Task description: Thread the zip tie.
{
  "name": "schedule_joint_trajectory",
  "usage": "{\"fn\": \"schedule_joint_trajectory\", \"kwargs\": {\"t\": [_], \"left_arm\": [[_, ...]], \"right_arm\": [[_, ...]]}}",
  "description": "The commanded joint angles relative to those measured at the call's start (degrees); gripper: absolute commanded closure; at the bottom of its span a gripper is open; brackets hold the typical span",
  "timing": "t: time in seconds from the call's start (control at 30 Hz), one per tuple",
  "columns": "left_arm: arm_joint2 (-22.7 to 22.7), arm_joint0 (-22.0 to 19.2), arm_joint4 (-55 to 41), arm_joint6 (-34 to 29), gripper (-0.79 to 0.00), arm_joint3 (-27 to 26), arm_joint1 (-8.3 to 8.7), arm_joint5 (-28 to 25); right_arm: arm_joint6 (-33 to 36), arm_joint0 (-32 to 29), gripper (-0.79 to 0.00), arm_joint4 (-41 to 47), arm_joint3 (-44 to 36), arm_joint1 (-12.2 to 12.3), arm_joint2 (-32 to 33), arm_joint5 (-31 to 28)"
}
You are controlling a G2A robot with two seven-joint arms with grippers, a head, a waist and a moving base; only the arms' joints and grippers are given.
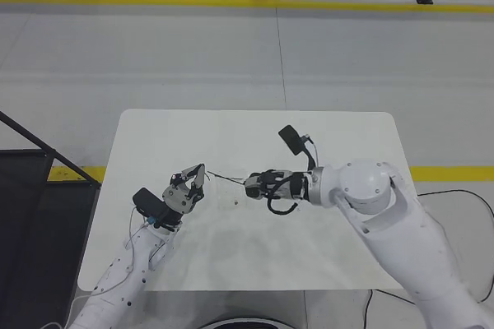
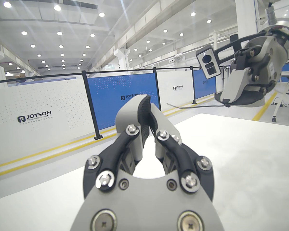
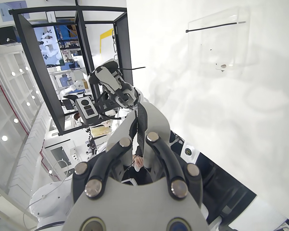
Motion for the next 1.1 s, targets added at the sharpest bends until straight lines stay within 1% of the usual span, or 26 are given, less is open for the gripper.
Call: {"fn": "schedule_joint_trajectory", "kwargs": {"t": [0.0, 0.27, 0.6, 1.07], "left_arm": [[0.0, 0.0, 0.0, 0.0, 0.0, 0.0, 0.0, 0.0], [0.0, 0.0, 0.0, 0.0, 0.0, 0.0, 0.0, 0.0], [0.0, 0.0, 0.0, 0.0, 0.0, 0.0, 0.0, 0.0], [0.0, 0.0, 0.0, 0.0, 0.0, 0.0, 0.0, 0.0]], "right_arm": [[-0.4, 0.0, 0.0, -0.3, 0.1, -0.1, -0.3, -0.4], [-2.1, 0.0, 0.0, 0.9, 0.6, -0.5, -1.1, -2.2], [-3.0, 0.9, 0.0, 3.2, 1.9, -1.0, -1.3, -2.7], [-3.1, 1.6, 0.0, 3.5, 3.0, -1.3, -1.7, -2.5]]}}
